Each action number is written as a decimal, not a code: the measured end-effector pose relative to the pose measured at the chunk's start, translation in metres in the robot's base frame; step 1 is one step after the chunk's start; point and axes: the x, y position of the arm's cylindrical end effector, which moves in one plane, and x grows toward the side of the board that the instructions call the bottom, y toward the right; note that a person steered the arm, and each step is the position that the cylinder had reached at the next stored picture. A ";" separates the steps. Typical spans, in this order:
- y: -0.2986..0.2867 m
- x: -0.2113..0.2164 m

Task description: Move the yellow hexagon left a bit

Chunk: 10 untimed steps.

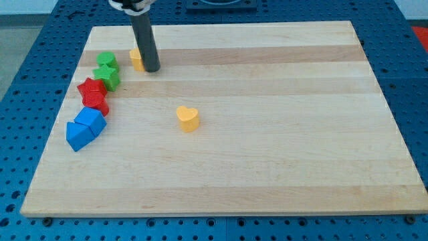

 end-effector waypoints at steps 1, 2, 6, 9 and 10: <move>-0.005 -0.006; 0.013 -0.008; 0.003 -0.038; 0.032 -0.003; 0.007 -0.003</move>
